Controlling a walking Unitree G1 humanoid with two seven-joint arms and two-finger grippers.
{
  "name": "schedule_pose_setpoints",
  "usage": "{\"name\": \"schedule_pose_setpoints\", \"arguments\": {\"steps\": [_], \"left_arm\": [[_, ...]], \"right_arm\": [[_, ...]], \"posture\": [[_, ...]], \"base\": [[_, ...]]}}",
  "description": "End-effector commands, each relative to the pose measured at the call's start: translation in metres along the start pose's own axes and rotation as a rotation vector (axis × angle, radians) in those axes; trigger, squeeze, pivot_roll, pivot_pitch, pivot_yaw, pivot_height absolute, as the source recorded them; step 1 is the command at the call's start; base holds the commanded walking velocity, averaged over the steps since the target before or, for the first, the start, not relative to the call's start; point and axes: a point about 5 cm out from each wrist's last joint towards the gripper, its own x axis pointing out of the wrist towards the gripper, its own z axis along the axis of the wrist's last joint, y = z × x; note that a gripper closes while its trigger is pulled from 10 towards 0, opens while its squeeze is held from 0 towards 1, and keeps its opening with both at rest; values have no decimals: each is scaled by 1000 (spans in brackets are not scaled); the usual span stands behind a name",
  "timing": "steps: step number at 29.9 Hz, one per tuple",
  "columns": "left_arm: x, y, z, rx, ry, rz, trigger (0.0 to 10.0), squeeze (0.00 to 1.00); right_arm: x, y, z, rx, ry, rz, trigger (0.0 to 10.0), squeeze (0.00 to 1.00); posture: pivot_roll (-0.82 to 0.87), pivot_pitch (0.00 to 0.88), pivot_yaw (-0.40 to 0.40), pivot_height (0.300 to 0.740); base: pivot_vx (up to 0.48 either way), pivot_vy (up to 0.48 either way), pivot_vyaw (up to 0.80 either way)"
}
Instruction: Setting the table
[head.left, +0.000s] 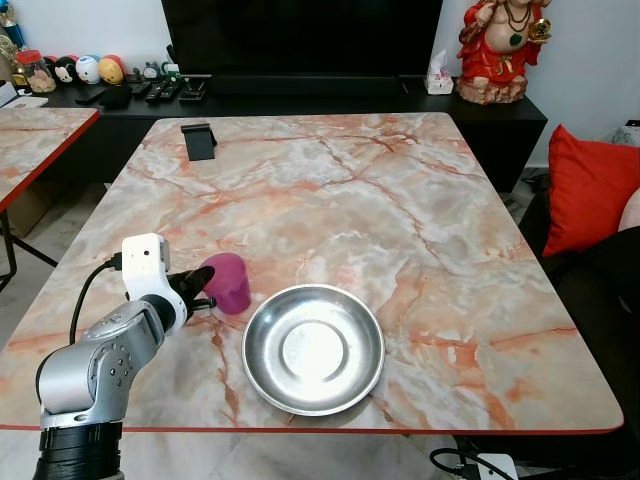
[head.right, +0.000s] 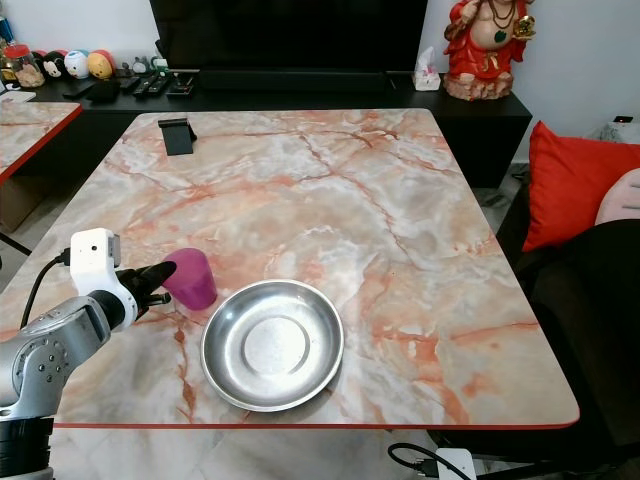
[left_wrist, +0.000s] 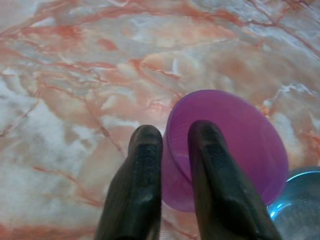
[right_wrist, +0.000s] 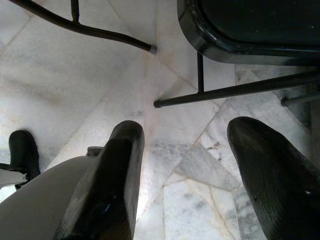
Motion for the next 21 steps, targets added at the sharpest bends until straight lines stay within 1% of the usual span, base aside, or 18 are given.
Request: {"name": "schedule_pose_setpoints", "arguments": {"steps": [1, 5, 6, 7, 8, 9, 10, 12, 15, 16, 17, 18, 19, 20, 21], "left_arm": [[0, -5, 6, 7, -17, -16, 10000, 949], [-1, -7, 7, 8, -27, -22, 10000, 957], [-1, -7, 9, 4, -37, -24, 10000, 812], [-1, -7, 10, 3, -42, -24, 10000, 553], [-1, -7, 10, 2, -44, -24, 10000, 553], [-1, -7, 11, 4, -47, -25, 10000, 0], [-2, -7, 12, 5, -50, -26, 10000, 0], [-4, -7, 17, 7, -85, -25, 10000, 0], [-11, -6, 33, 32, -190, -33, 10000, 0], [-16, -6, 41, 37, -252, -34, 10000, 0], [-18, -6, 43, 41, -273, -34, 10000, 0], [-22, -6, 48, 84, -318, -19, 10000, 0], [-27, -5, 53, 144, -379, 4, 10000, 0], [-27, -5, 53, 144, -379, 4, 10000, 0], [-29, -4, 52, 205, -404, 27, 10000, 0]], "right_arm": [[0, 1, -1, 1, 10, 6, 10000, 0], [0, 1, -1, 0, 10, 7, 10000, 0], [0, 1, -1, 0, 10, 7, 10000, 0], [0, 2, -1, 0, 10, 7, 10000, 0], [0, 2, -1, 0, 10, 7, 10000, 0], [0, 2, -1, 1, 10, 7, 10000, 0], [0, 2, -1, 1, 10, 7, 10000, 0], [0, 2, -1, 2, 9, 6, 10000, 0], [0, 1, -1, 3, 9, 6, 10000, 0], [0, 1, -1, 4, 8, 5, 10000, 0], [0, 1, -1, 3, 8, 5, 10000, 0], [0, 1, -1, 2, 9, 5, 10000, 0], [0, 1, -1, 0, 9, 5, 10000, 0], [0, 1, -1, 0, 9, 5, 10000, 0], [0, 1, -1, 0, 8, 5, 10000, 0]], "posture": [[-15, 0, 30, 740], [-15, 0, 30, 740], [-15, 0, 30, 740], [-15, 0, 30, 740], [-15, 0, 30, 740], [-16, 0, 30, 740], [-16, 0, 30, 740], [-18, 0, 31, 740], [-20, 0, 31, 740], [-13, 0, 27, 740], [-13, 0, 27, 740], [-13, 0, 27, 740], [-6, 0, 23, 740], [-6, 0, 23, 740], [-3, 0, 22, 740]], "base": [[0, 0, 0], [0, 0, 0], [0, 0, 0], [0, 0, 0], [0, 0, 0], [0, 0, 0], [0, 0, 0], [0, 0, 0], [0, 0, 0], [0, 0, 0], [0, 0, 0], [0, 0, 0], [0, 0, 0], [0, 0, 0], [0, 0, 0]]}}
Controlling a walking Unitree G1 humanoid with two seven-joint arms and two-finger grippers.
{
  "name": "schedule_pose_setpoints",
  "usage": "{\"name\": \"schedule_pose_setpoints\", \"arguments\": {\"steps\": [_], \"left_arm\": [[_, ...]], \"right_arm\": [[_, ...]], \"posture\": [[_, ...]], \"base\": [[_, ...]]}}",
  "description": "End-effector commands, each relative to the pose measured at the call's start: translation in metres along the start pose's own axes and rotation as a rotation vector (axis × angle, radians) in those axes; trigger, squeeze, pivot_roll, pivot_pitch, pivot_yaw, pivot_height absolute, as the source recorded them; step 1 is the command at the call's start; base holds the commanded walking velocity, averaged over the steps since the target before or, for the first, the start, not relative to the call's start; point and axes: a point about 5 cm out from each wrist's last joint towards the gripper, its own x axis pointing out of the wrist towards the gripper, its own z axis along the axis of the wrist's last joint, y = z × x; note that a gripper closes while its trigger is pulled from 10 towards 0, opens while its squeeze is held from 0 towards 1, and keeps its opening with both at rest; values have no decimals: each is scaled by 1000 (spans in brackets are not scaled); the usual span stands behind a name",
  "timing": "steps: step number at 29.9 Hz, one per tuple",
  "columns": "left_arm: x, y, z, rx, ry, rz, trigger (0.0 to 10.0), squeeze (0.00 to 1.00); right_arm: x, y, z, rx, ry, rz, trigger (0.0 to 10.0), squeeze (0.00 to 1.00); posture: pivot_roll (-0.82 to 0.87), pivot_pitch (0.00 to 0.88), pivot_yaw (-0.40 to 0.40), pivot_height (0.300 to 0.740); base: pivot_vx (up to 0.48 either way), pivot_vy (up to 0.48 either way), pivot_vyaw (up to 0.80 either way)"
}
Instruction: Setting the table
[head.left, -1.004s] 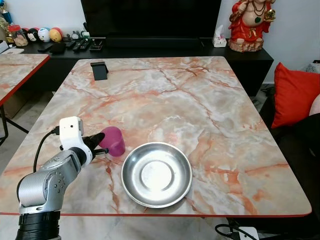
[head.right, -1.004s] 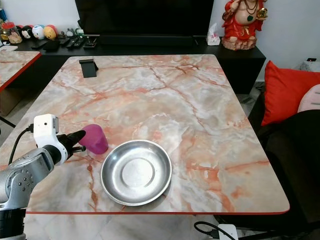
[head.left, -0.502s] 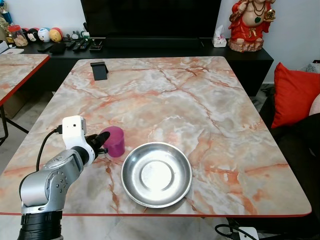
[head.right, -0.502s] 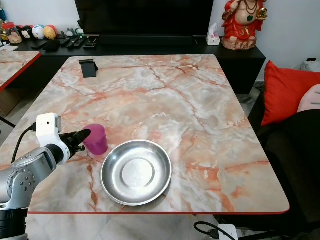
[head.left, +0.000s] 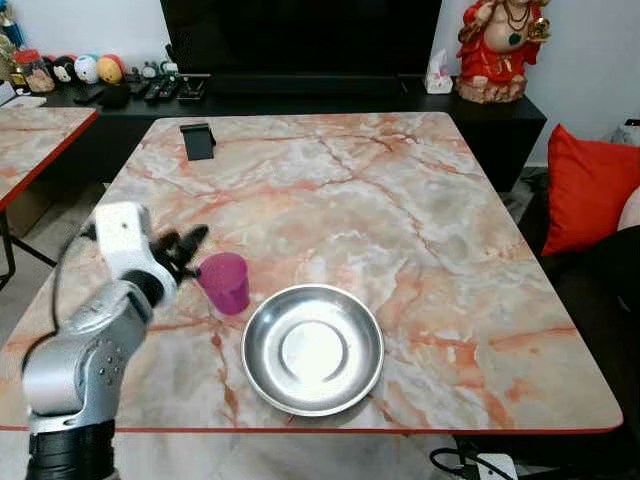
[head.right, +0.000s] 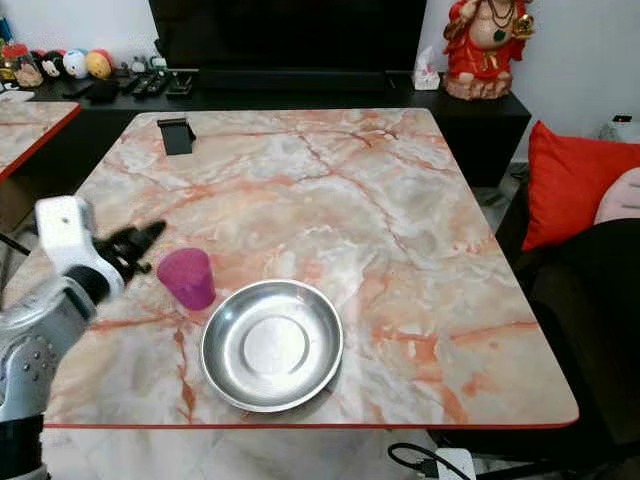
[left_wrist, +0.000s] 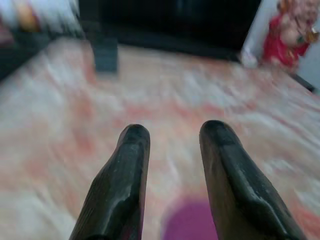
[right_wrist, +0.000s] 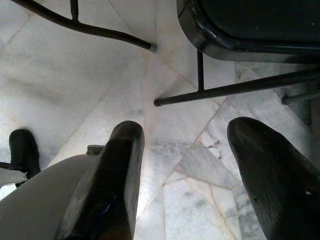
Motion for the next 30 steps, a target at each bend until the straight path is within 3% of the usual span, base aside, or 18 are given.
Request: {"name": "schedule_pose_setpoints", "arguments": {"steps": [1, 3, 4, 8, 11, 17, 30], "left_arm": [[-5, 1, 1, 127, -50, 19, 10000, 0], [-11, -4, -5, 265, -72, -17, 10000, 0], [-15, -8, -8, 292, -85, -36, 10000, 0], [-23, -16, -18, 293, -154, -9, 10000, 0], [-26, -16, -30, 274, -172, 62, 10000, 0], [-27, -18, -39, 254, -183, 94, 10000, 0], [-23, -19, -36, 261, -236, 105, 10000, 0]], "right_arm": [[0, 1, -1, -1, 3, 3, 10000, 0], [0, 0, -1, 1, 0, 2, 10000, 0], [0, 0, -1, 3, -3, 1, 10000, 0], [-1, -1, -2, 8, -9, -6, 10000, 0], [-1, -1, -2, 10, -12, -6, 10000, 0], [-1, -1, -3, 11, -12, -8, 10000, 0], [-1, -1, -3, -2, -2, -2, 10000, 0]], "posture": [[-6, 0, 22, 740], [-11, 0, 21, 740], [-12, 0, 20, 740], [-13, 0, 19, 740], [-17, 0, 18, 740], [-22, 0, 20, 740], [-12, 0, 16, 740]], "base": [[0, 0, 0], [0, 0, 0], [0, 0, 0], [0, 0, 0], [0, 0, 0], [0, 41, 0], [0, 480, 0]]}}
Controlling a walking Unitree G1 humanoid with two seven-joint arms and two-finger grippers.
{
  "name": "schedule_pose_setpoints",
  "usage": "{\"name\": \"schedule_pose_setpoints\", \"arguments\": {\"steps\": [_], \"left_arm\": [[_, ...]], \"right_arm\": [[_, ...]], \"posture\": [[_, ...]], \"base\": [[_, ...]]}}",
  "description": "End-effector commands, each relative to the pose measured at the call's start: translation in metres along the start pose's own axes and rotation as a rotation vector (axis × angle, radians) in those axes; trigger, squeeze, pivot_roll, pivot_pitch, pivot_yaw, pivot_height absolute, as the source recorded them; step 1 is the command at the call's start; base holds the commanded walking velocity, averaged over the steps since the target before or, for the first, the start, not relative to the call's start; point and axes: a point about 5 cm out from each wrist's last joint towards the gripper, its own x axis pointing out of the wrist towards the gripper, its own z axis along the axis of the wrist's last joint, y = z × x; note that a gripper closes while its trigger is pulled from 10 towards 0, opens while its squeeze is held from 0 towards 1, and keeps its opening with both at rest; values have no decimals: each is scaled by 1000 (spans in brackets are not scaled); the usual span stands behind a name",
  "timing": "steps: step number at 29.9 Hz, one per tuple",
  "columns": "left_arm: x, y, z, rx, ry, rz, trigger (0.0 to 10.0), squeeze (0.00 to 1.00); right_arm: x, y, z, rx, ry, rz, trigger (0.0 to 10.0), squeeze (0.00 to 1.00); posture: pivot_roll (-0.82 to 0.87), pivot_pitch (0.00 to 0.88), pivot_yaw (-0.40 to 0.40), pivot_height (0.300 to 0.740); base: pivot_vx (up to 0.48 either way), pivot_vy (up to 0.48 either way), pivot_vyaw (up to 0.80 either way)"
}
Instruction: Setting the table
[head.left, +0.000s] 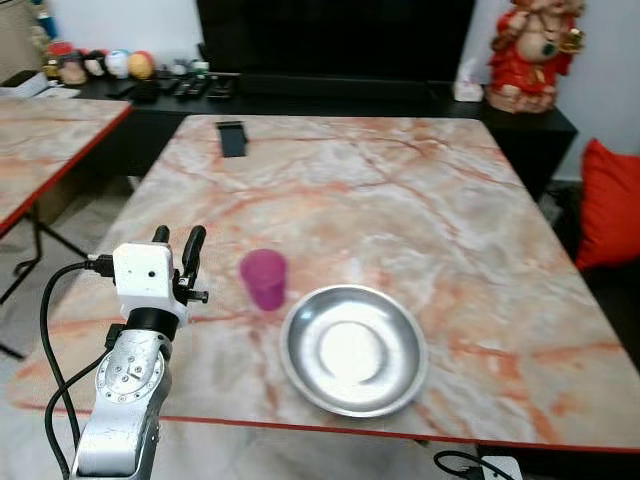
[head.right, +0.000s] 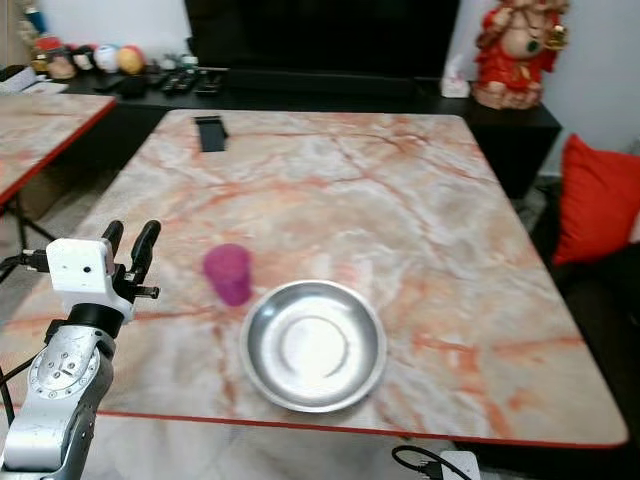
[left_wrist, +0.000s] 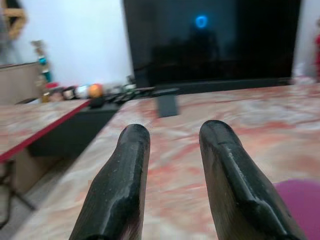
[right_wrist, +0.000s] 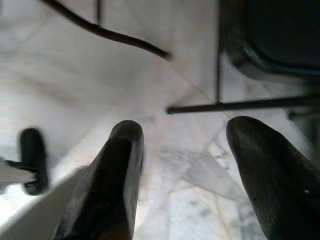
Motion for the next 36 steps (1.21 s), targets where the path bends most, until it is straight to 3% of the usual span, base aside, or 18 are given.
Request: {"name": "schedule_pose_setpoints", "arguments": {"steps": [1, 15, 36], "left_arm": [[3, 1, 5, 21, -32, 9, 10000, 0], [7, 1, 9, 1, -49, 23, 10000, 0], [8, 4, 9, 2, -52, 43, 10000, 0]], "right_arm": [[-1, 0, -4, -8, 16, 4, 10000, 0], [0, 1, 0, -70, 8, 15, 10000, 0], [0, 1, 0, -35, 3, 15, 10000, 0]], "posture": [[-17, 0, 18, 740], [-12, 0, 18, 740], [0, 0, 11, 740]], "base": [[0, 480, 0], [0, 480, 164], [0, 480, 64]]}}
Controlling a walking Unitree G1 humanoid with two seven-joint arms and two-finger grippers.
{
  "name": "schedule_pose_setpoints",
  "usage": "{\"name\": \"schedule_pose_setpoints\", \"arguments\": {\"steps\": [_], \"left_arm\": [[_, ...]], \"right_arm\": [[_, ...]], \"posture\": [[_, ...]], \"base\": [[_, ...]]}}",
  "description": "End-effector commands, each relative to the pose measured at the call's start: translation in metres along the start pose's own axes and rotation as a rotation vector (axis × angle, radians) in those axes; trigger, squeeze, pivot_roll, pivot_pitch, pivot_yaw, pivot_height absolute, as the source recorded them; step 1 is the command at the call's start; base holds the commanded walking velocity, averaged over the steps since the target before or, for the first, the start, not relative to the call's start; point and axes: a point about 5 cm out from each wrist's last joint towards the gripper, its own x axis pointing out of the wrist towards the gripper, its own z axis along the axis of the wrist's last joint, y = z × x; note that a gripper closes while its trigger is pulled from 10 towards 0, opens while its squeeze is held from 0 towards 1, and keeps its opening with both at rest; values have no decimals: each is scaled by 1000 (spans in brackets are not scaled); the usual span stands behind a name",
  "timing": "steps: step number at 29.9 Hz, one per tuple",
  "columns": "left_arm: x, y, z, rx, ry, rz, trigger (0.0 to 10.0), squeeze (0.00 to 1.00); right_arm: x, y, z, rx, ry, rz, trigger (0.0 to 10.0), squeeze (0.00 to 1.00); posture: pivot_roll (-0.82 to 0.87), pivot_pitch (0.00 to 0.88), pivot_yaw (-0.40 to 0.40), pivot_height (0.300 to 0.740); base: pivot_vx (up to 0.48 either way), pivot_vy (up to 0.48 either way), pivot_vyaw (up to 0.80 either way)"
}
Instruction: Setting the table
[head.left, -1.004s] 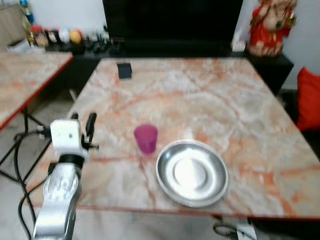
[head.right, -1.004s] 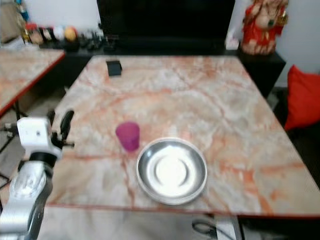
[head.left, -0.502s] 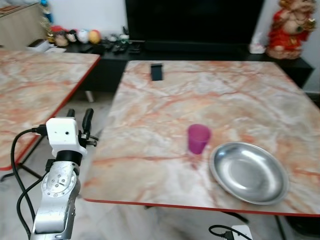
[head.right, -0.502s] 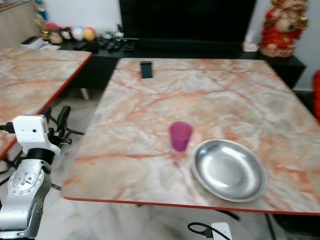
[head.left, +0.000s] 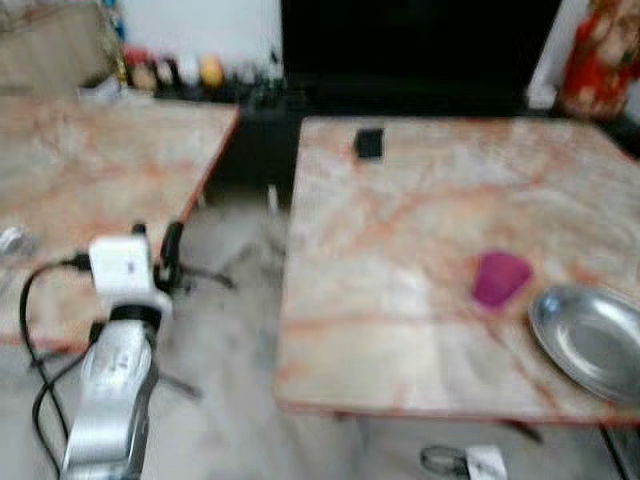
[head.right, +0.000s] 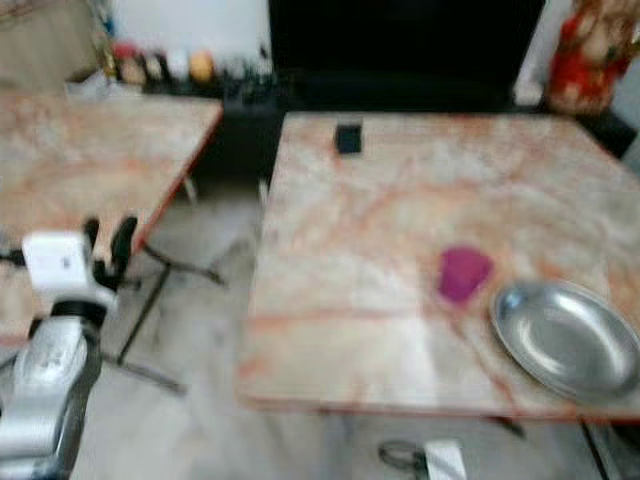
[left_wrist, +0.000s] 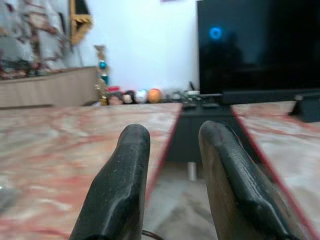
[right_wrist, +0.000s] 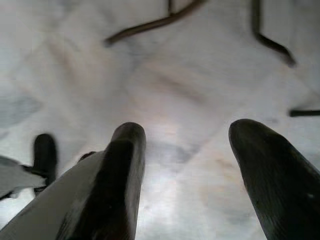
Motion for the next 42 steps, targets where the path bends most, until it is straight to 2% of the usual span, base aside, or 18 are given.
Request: {"name": "schedule_pose_setpoints", "arguments": {"steps": [1, 25, 42], "left_arm": [[1, -7, 4, 5, -18, -18, 10000, 0], [0, -4, 6, 10, -23, -9, 10000, 0], [1, -4, 7, 9, -30, -5, 10000, 0]], "right_arm": [[-2, -9, -5, 8, 13, -22, 10000, 0], [-2, -7, -5, 10, 17, -4, 10000, 0], [-2, -8, -4, -22, 18, 3, 10000, 0]], "posture": [[0, 0, 11, 740], [6, 0, 12, 740], [4, 0, 12, 740]], "base": [[0, 480, 0], [0, 480, 0], [0, 480, 76]]}}
